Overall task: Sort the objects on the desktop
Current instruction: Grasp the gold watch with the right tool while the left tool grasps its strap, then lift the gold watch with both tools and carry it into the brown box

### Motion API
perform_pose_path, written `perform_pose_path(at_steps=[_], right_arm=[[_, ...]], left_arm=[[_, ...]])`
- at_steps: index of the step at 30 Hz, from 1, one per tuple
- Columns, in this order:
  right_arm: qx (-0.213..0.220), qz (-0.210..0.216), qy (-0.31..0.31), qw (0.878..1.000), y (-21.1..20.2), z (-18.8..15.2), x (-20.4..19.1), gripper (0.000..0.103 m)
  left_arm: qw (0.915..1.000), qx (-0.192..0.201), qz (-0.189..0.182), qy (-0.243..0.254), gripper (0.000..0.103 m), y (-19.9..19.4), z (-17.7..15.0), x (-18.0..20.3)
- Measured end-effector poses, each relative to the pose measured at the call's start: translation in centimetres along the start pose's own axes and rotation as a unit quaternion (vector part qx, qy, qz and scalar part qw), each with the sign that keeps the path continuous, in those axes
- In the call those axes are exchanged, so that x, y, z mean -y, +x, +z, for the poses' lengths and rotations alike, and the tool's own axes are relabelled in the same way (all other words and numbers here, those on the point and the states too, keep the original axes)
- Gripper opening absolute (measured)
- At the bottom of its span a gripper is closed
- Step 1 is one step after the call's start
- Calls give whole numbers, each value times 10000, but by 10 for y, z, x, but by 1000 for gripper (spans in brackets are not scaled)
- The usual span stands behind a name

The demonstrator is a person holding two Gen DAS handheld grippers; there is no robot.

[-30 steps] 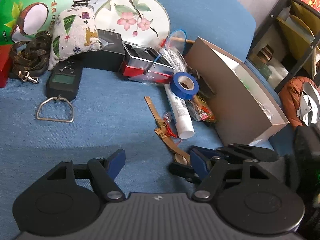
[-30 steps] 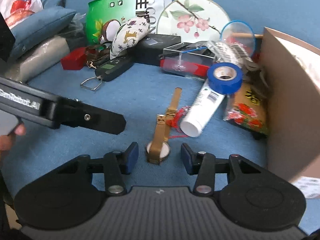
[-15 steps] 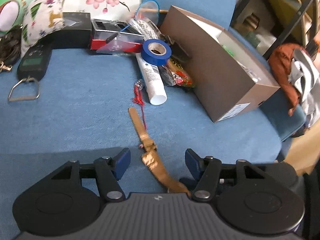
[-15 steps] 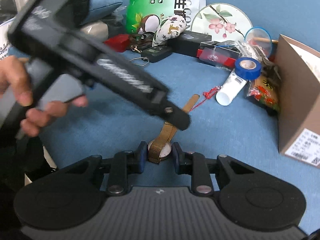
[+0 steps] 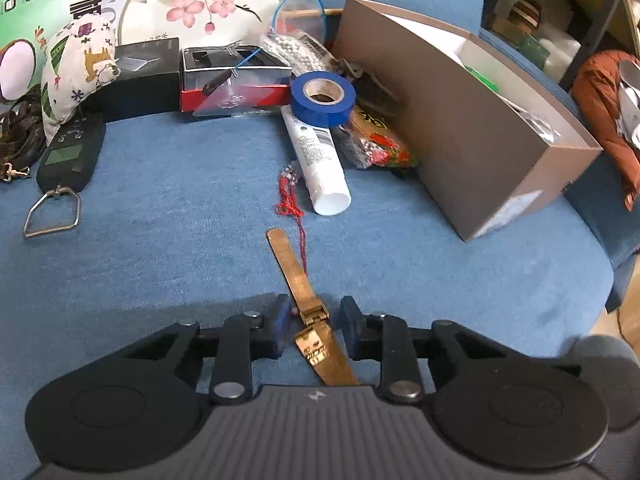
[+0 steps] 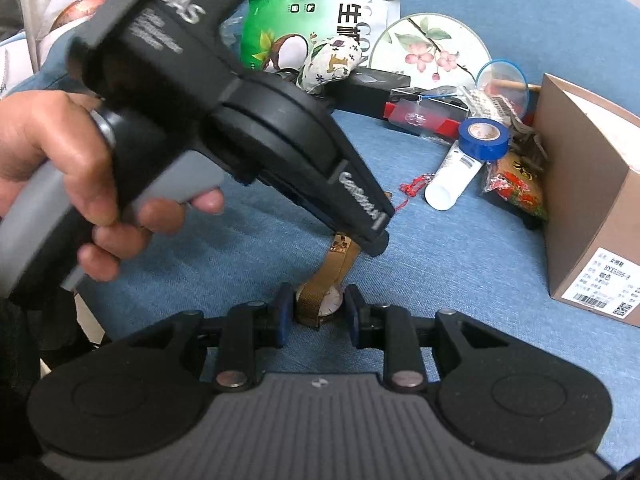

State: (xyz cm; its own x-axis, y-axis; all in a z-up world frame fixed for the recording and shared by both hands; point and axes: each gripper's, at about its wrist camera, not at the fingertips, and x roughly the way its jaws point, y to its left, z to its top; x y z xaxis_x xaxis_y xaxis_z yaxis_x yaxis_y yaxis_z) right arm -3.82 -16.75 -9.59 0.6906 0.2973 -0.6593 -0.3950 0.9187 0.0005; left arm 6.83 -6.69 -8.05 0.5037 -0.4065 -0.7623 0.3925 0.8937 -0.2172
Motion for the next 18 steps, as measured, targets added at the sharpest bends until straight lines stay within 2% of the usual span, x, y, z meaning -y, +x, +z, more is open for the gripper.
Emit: perform_pose_path(at_steps=[1,4,6,9,12,18], right_arm=[[-2,-16,1,10000,1,0,0,28],[-26,-14,40,10000,0,2,-1,26],[16,46,46,10000,-5,1,-3,26],[355,102,-100,9993,-22,2,-12,26],[527,223,-163,9982,-35,7,-18,26],[890,330,-265,9951,-49,23,-27,25]], left_arm=[[10000,11,54,50,21,0,1,2],[9996,72,131,236,16,-4,-3,9],[9998,96,99,118,15,-12,-7,6],[9996,140,-61,-242,16,-30,-13,-6],[9987,318,-81,-397,16,-53,-14,-11],[9956,665,-158,-635,16,-81,-1,-17]])
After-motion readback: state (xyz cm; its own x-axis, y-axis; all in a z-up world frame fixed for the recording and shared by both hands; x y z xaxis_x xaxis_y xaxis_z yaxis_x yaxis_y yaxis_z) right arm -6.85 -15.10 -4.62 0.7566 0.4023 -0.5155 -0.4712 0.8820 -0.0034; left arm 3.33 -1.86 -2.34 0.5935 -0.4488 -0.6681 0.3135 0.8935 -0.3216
